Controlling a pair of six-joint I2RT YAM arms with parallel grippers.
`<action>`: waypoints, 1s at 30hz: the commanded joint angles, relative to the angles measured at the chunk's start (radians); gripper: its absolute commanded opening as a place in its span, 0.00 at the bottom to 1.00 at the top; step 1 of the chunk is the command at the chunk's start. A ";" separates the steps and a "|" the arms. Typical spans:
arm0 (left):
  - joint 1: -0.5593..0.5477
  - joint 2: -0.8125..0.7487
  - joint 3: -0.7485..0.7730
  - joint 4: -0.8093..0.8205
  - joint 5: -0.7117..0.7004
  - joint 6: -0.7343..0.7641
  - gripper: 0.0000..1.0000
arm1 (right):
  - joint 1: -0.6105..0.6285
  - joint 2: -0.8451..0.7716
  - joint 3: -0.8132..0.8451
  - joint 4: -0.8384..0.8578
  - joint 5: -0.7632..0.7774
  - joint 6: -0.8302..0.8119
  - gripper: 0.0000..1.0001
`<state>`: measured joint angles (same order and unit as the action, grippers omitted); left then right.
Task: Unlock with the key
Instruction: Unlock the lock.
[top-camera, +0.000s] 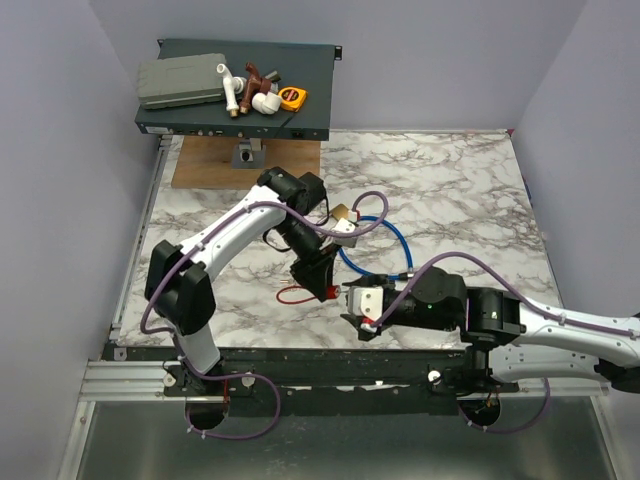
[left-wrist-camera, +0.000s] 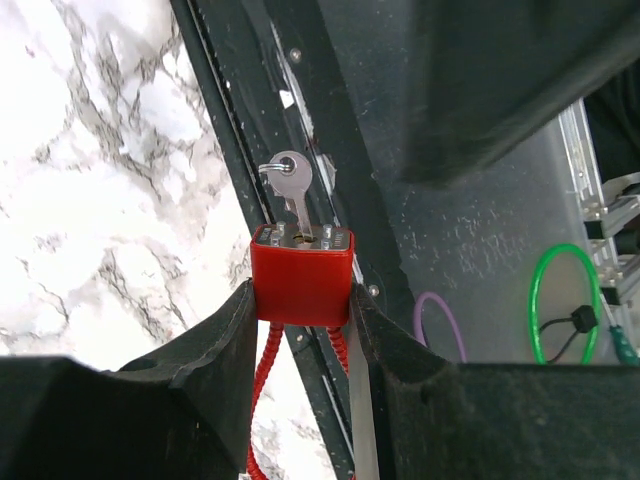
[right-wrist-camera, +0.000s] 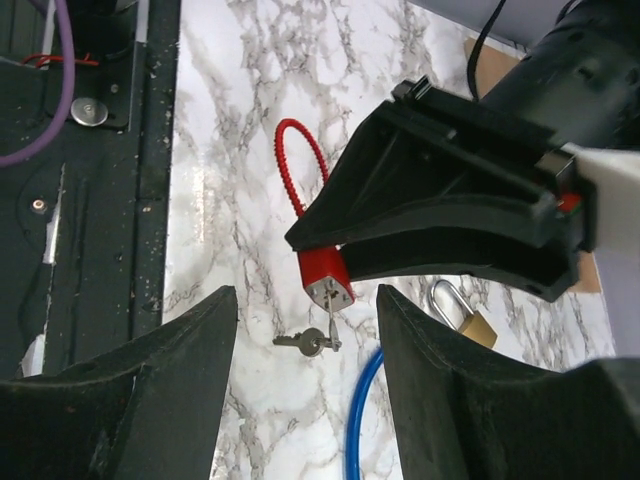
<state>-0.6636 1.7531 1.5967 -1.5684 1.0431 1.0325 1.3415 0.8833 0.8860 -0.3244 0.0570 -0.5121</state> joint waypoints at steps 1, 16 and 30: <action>-0.017 -0.092 0.003 -0.054 0.093 0.092 0.00 | -0.010 0.025 0.054 -0.067 -0.102 -0.036 0.60; -0.058 -0.136 -0.015 -0.053 0.100 0.100 0.00 | -0.010 0.082 0.097 -0.094 -0.068 -0.153 0.59; -0.061 -0.174 -0.017 -0.053 0.126 0.111 0.00 | -0.010 0.104 0.036 -0.009 0.002 -0.237 0.38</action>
<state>-0.7177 1.6169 1.5776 -1.5688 1.0973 1.1114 1.3346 0.9882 0.9451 -0.3862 0.0193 -0.7105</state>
